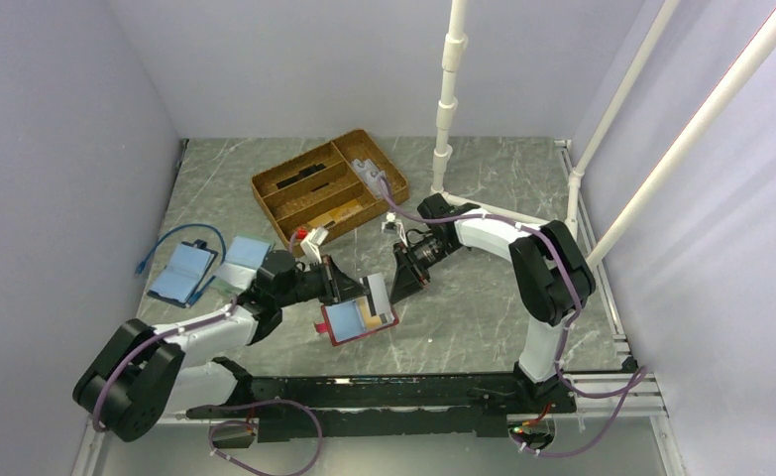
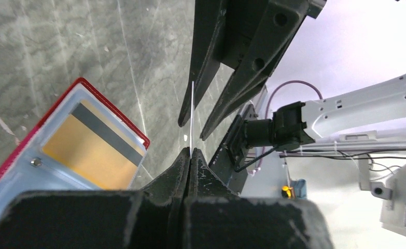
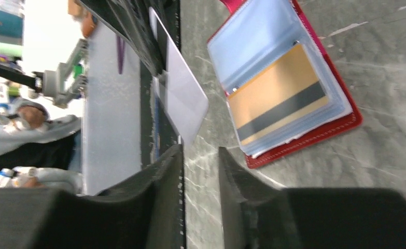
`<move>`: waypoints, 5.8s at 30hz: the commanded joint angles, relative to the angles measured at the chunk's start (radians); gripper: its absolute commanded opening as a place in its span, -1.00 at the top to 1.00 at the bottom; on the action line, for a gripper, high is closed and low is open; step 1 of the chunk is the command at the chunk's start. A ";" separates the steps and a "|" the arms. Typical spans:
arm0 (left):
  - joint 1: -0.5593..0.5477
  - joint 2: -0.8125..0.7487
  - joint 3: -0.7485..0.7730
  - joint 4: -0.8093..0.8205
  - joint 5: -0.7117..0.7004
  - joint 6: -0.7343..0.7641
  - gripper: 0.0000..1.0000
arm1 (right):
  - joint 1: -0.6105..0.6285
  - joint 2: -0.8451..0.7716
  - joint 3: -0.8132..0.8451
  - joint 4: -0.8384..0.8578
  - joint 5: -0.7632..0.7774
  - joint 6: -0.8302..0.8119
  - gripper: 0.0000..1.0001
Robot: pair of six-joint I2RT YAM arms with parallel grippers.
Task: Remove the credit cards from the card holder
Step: Place the credit card in the storage box, then pick up the card holder from the center of the board.
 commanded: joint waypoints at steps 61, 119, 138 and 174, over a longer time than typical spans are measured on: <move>0.288 1.209 1.768 -0.849 -0.098 0.060 0.95 | -0.067 -0.552 -0.103 0.060 0.457 -0.133 -0.24; 0.297 -0.348 0.211 -0.617 -0.055 0.095 -0.88 | -0.054 -0.565 -0.098 -0.043 0.176 -0.419 -0.99; 0.005 -0.025 -0.092 0.011 -0.218 -0.160 -0.18 | 0.237 -0.248 -0.123 0.342 0.601 0.110 0.49; -0.094 0.199 -0.011 -0.133 -0.341 -0.226 0.20 | 0.239 -0.054 -0.117 0.401 0.682 0.297 0.92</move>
